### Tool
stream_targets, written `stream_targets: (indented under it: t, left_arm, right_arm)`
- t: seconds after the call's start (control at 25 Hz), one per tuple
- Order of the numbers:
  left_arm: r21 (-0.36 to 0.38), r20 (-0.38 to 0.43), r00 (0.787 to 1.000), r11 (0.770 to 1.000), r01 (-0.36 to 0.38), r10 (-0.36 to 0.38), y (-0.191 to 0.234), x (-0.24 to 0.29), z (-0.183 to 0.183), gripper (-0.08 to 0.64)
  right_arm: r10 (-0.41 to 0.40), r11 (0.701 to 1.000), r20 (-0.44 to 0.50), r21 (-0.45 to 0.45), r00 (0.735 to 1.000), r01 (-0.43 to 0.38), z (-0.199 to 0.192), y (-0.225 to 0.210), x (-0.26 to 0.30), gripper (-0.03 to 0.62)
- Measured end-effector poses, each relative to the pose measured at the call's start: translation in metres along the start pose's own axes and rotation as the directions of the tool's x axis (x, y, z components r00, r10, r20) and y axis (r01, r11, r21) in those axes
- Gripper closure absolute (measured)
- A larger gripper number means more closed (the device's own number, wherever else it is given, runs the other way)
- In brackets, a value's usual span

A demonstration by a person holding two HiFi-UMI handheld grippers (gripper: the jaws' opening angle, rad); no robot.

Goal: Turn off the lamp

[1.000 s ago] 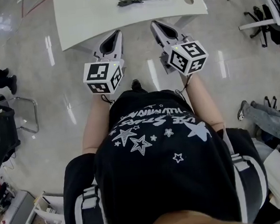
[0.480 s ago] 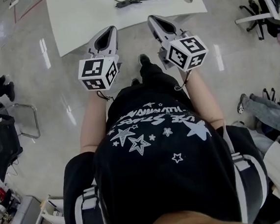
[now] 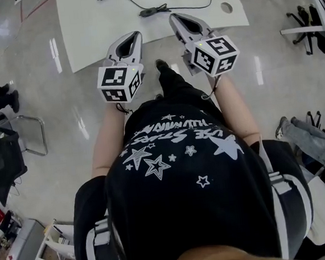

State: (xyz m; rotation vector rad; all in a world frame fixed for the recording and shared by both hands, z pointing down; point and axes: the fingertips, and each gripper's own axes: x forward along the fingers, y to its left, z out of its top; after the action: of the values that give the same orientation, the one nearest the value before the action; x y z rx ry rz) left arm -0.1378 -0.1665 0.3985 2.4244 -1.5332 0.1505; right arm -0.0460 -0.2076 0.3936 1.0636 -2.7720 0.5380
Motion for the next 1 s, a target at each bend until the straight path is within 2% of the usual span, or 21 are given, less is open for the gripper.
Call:
stream_targets:
  t: [0.4,0.56,0.72,0.88,1.0]
  left_arm:
    - [0.036,-0.095,0.996,0.999,0.006,-0.003,0.029,0.058,-0.014,0.548]
    - [0.028,-0.172,0.985,0.999,0.032,-0.026,0.036,0.077,-0.036,0.548]
    - [0.012,-0.23,0.973,1.0,0.026,-0.023,0.048,0.095,-0.051,0.546]
    - [0.046,-0.268,0.963,0.999,0.015,-0.002,0.056,0.107,-0.058,0.545]
    - [0.074,-0.306,0.952,0.996,0.04,-0.016,0.06,0.115,-0.065,0.478]
  right_arm:
    - [0.05,0.999,-0.06,0.014,0.997,-0.05,0.003,-0.045,0.056,0.588]
    - [0.077,0.997,-0.108,0.016,0.991,-0.076,-0.008,-0.056,0.073,0.588]
    - [0.104,0.995,-0.147,0.022,0.984,-0.102,-0.013,-0.066,0.091,0.588]
    - [0.123,0.992,-0.162,0.024,0.979,-0.12,-0.013,-0.072,0.102,0.588]
    - [0.141,0.99,-0.174,0.033,0.975,-0.137,-0.014,-0.075,0.111,0.588]
